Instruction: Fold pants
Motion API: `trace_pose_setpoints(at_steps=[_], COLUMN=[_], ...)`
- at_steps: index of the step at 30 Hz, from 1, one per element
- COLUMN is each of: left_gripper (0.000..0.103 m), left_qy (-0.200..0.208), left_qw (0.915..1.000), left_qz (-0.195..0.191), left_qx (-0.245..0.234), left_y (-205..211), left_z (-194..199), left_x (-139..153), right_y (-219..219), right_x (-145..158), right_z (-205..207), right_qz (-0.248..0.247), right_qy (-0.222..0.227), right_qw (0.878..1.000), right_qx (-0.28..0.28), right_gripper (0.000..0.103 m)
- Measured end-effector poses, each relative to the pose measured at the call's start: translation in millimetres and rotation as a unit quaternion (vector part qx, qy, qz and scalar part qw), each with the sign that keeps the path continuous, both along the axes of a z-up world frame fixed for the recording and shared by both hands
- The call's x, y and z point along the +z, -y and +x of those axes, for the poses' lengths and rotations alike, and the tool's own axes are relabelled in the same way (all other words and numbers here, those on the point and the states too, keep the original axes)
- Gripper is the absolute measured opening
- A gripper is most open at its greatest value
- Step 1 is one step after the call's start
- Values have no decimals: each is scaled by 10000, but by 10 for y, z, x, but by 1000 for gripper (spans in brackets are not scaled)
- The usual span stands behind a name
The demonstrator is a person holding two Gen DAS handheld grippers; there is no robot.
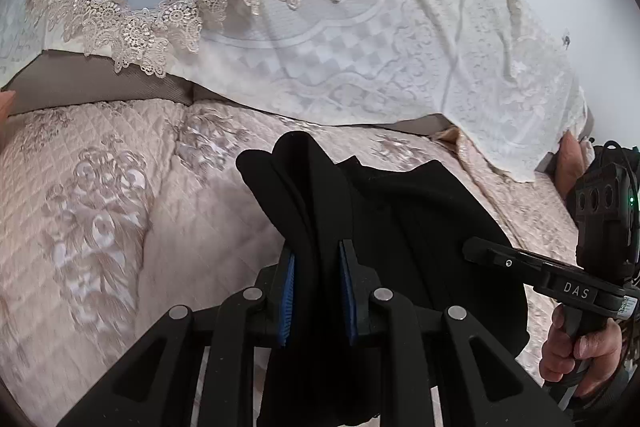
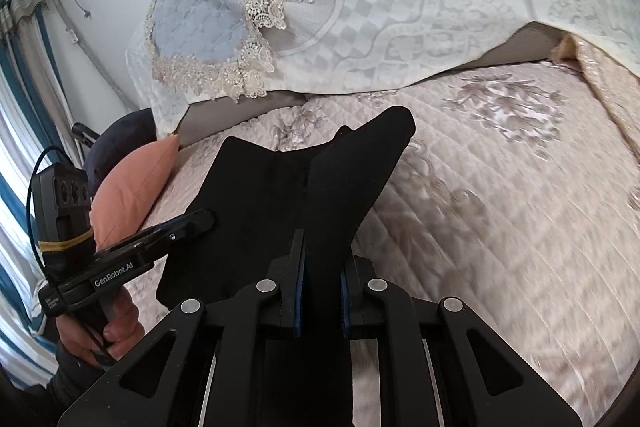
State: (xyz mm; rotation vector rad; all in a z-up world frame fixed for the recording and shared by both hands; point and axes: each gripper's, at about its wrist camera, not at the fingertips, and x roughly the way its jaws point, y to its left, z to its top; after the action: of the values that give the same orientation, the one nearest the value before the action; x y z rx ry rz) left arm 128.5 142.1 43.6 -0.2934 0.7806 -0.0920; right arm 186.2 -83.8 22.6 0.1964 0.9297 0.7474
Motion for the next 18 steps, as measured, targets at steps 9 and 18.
trace_pose_setpoints(at_steps=[9, 18], left_gripper=[24, 35], left_qy=[-388, -478], left_qw=[9991, 9971], left_qz=[-4, 157], left_qx=[158, 565], left_y=[-263, -429], left_z=[262, 4], left_x=[-464, -598], right_y=[-194, 69], right_x=[-462, -401], right_z=[393, 207], right_qz=[-342, -814], right_qy=[-387, -27], right_qw=[9986, 9962], right_qx=[59, -304], right_gripper=[14, 37])
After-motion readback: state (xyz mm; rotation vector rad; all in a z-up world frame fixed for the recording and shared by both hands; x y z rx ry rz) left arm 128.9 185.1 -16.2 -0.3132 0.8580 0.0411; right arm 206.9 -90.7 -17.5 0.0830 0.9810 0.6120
